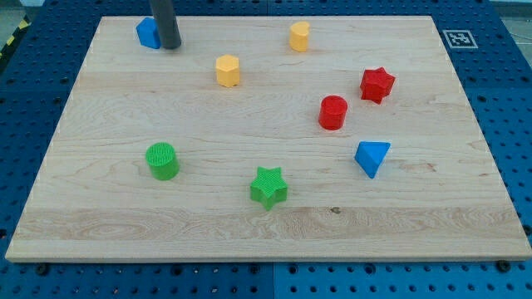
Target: Move arm right to the triangle
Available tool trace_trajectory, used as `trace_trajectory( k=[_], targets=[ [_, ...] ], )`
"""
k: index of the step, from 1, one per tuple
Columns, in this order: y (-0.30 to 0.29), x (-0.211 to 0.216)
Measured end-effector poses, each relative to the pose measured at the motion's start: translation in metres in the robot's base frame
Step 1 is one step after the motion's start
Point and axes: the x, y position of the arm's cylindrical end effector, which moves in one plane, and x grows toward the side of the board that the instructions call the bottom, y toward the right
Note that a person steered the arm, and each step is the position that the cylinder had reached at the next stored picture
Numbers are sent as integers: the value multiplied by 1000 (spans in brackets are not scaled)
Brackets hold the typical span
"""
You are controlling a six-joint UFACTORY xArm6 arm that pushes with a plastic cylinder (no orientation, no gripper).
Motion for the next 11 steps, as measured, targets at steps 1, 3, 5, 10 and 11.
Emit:
trace_trajectory(
  k=[1, 3, 5, 10, 11],
  targets=[
    [0, 31],
    [0, 67],
    [19, 106],
    [148, 133],
    [160, 137]
  ],
)
